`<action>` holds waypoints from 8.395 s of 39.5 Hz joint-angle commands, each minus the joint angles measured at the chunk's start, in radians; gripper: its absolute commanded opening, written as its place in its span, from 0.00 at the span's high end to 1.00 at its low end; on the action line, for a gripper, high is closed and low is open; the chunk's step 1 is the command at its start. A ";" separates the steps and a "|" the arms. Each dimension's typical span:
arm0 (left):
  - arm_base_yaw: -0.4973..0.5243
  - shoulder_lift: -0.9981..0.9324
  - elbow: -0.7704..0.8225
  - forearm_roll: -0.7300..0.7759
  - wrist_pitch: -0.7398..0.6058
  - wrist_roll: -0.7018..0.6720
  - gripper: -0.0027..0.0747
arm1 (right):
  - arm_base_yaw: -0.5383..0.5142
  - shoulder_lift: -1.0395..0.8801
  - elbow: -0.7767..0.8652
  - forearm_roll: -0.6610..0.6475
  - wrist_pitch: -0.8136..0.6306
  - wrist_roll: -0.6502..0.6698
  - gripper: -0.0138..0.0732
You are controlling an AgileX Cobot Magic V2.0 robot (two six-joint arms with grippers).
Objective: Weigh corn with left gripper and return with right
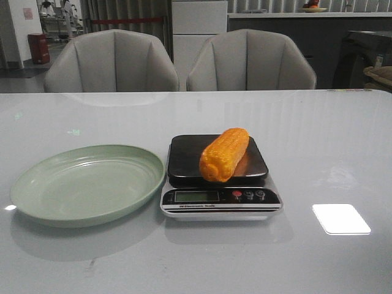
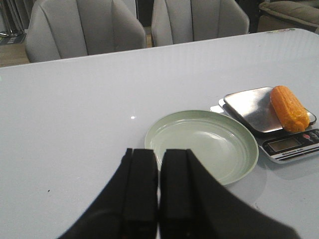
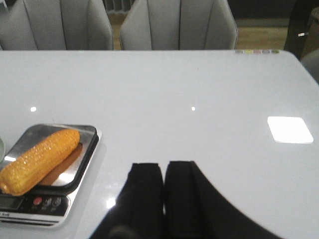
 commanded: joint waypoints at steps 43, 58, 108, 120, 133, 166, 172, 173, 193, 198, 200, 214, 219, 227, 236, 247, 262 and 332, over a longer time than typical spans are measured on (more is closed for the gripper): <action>0.001 -0.006 -0.024 0.013 -0.082 -0.002 0.81 | 0.268 0.788 -0.593 0.152 0.277 0.009 0.15; 0.001 -0.022 -0.024 0.013 -0.084 -0.002 0.81 | 0.392 1.164 -0.975 0.094 0.467 0.186 0.16; 0.001 -0.022 -0.024 0.013 -0.084 -0.002 0.81 | 0.553 1.585 -1.443 0.085 0.567 0.572 0.67; 0.001 -0.022 -0.024 0.013 -0.084 -0.002 0.81 | 0.640 1.672 -1.494 0.176 0.497 0.475 0.67; 0.001 -0.022 -0.024 0.013 -0.084 -0.002 0.81 | 0.681 1.791 -1.617 0.180 0.518 0.465 0.45; 0.001 -0.022 -0.024 0.013 -0.084 -0.002 0.81 | 0.486 1.682 -1.893 0.179 0.990 0.204 0.16; 0.001 -0.022 -0.024 0.013 -0.084 -0.002 0.81 | 0.395 1.610 -1.890 0.176 1.031 0.109 0.16; 0.001 -0.022 -0.024 0.013 -0.084 -0.002 0.81 | 0.380 1.593 -1.885 0.176 1.031 0.099 0.16; 0.001 -0.022 -0.024 0.013 -0.084 -0.002 0.81 | 0.198 1.278 -1.580 0.177 0.901 -0.034 0.16; 0.001 -0.022 -0.024 0.015 -0.084 -0.002 0.81 | 0.217 1.180 -1.433 0.177 0.797 -0.097 0.16; 0.001 -0.022 -0.024 0.015 -0.084 -0.002 0.81 | 0.219 1.121 -1.358 0.180 0.731 -0.116 0.16; 0.001 -0.022 -0.024 0.015 -0.084 -0.002 0.81 | 0.219 0.663 -0.731 0.181 0.230 -0.124 0.16; 0.001 -0.022 -0.024 0.015 -0.084 -0.002 0.81 | 0.219 0.505 -0.549 0.181 0.092 -0.132 0.16; 0.001 -0.022 -0.024 0.015 -0.084 -0.002 0.81 | 0.219 0.285 -0.336 0.181 -0.055 -0.151 0.16; 0.001 -0.022 -0.024 0.015 -0.084 -0.002 0.81 | 0.219 0.069 -0.135 0.181 -0.142 -0.159 0.17; 0.001 -0.022 -0.024 0.015 -0.084 -0.002 0.81 | 0.219 -0.126 0.083 0.180 -0.341 -0.159 0.17; 0.001 -0.022 -0.024 0.015 -0.084 -0.002 0.81 | 0.219 -0.125 0.131 0.180 -0.311 -0.159 0.17; 0.201 -0.017 0.085 -0.061 -0.221 -0.002 0.81 | 0.219 -0.125 0.131 0.180 -0.298 -0.159 0.65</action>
